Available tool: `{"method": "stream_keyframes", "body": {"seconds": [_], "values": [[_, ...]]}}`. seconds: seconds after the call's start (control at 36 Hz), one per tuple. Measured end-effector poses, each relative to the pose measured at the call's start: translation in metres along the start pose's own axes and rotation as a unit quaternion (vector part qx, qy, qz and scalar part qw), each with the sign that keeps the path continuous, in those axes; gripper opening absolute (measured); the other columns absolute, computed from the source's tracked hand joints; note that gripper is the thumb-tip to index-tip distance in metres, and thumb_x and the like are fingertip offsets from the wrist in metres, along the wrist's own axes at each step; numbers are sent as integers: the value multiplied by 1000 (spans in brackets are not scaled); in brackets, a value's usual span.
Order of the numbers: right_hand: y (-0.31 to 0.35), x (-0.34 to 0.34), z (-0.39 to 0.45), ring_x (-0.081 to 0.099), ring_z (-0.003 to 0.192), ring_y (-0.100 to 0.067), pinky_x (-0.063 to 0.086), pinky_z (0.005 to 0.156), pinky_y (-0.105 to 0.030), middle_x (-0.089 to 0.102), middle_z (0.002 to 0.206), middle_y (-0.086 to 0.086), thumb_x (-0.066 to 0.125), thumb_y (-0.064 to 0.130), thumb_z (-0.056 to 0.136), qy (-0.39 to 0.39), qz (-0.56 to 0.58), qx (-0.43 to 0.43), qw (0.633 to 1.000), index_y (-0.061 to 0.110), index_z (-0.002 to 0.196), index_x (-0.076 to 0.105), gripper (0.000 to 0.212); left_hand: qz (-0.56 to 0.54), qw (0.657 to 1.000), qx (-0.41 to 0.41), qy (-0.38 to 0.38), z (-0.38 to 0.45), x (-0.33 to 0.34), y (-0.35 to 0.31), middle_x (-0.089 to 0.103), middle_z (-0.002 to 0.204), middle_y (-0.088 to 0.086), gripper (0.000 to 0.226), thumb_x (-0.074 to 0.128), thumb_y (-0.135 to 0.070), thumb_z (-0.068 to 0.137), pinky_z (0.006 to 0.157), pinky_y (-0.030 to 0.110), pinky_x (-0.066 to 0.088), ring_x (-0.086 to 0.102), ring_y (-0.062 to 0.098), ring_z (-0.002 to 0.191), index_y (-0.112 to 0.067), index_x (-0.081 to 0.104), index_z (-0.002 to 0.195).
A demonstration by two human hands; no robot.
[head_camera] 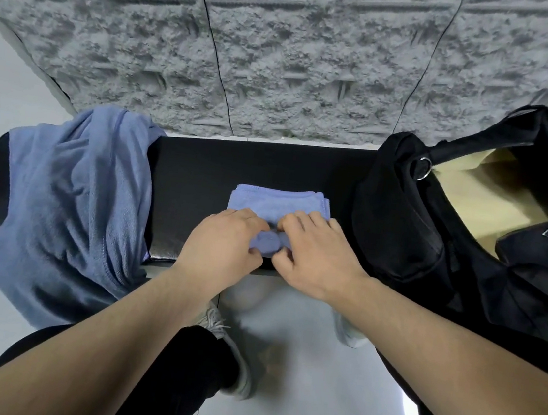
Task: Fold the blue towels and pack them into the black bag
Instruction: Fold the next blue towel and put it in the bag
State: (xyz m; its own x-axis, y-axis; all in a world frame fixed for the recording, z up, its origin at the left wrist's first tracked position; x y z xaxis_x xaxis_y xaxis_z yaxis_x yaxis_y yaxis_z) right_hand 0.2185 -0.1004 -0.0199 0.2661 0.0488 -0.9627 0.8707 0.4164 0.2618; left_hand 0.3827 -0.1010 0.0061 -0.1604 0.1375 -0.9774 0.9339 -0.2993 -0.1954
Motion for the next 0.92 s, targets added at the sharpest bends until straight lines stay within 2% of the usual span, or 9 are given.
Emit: {"method": "stream_keyframes", "body": {"seconds": [0.08, 0.19, 0.33, 0.42, 0.5, 0.64, 0.75, 0.83, 0.92], "values": [[3, -4, -4, 51, 85, -24, 32, 75, -34, 59, 91, 3, 38, 33, 76, -28, -24, -3, 999, 16, 101, 60, 38, -20, 1000, -11, -9, 1, -1, 1, 56, 87, -6, 19, 58, -20, 82, 64, 28, 29, 49, 20, 79, -19, 65, 99], [6, -5, -11, 52, 87, -23, 39, 74, -35, 59, 96, 4, 54, 28, 71, -23, -44, -31, 998, 17, 110, 60, 40, -65, 997, -28, -10, 2, -4, -1, 57, 88, -7, 26, 60, -21, 83, 64, 25, 33, 50, 18, 78, -20, 66, 109], [4, 1, -16, 51, 83, -24, 37, 69, -34, 57, 95, 2, 62, 15, 67, -25, -59, -35, 997, 16, 108, 60, 42, -107, 993, -44, 13, 0, -6, -4, 47, 70, -11, 10, 56, -17, 83, 51, 14, 27, 47, 15, 69, -27, 55, 84], [4, 2, -19, 50, 81, -23, 34, 69, -33, 56, 92, 3, 57, 18, 69, -34, -62, -47, 996, 16, 106, 61, 37, -139, 987, -72, 37, -1, -4, -4, 54, 75, -9, 13, 56, -18, 85, 51, 15, 29, 48, 9, 64, -23, 64, 94], [6, 1, -21, 50, 78, -22, 40, 71, -35, 57, 88, 3, 44, 26, 75, -26, -43, -54, 997, 14, 105, 61, 36, -159, 982, -81, 58, -2, -4, -4, 50, 65, -7, 12, 55, -17, 86, 49, 18, 32, 45, 8, 59, -15, 66, 91], [8, 2, -16, 50, 67, -23, 44, 61, -37, 57, 75, 2, 39, 33, 75, -15, -22, -41, 999, 13, 93, 60, 34, -108, 991, -38, 66, -2, 5, -2, 50, 77, -10, 5, 47, -26, 85, 63, 28, 30, 44, 18, 78, -25, 48, 81], [7, 2, -7, 53, 63, -25, 45, 60, -35, 62, 74, 0, 37, 37, 74, -5, -4, -29, 1000, 14, 90, 61, 37, -19, 1000, -1, 15, -9, 13, -3, 55, 101, -10, 53, 22, -42, 72, 79, 31, 32, 49, 18, 97, -22, 56, 108], [8, -2, 0, 59, 82, -27, 34, 67, -32, 65, 92, 0, 25, 45, 78, 52, -10, -24, 998, 16, 101, 57, 50, 0, 998, 20, -65, -11, 10, -5, 57, 94, -6, 38, 46, -34, 68, 73, 31, 34, 53, 22, 87, -19, 60, 100], [3, -1, 5, 55, 99, -24, 32, 73, -32, 62, 106, 1, 30, 48, 86, 76, -3, -19, 997, 20, 102, 46, 36, 42, 994, 44, -87, -11, 10, -1, 57, 90, -3, 41, 62, -30, 57, 66, 31, 37, 53, 23, 79, -18, 60, 96]]}}
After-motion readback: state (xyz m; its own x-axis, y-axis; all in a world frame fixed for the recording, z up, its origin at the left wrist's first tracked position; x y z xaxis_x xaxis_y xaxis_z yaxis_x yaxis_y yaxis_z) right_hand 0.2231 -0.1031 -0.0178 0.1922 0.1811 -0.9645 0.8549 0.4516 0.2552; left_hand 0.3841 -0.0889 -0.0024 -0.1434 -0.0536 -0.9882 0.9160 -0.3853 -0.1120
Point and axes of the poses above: each hand's wrist, its own z-axis towards the middle knuckle, its own x-axis out of the palm, y = z × x, the point moved 1 cm from there along z, towards the middle knuckle
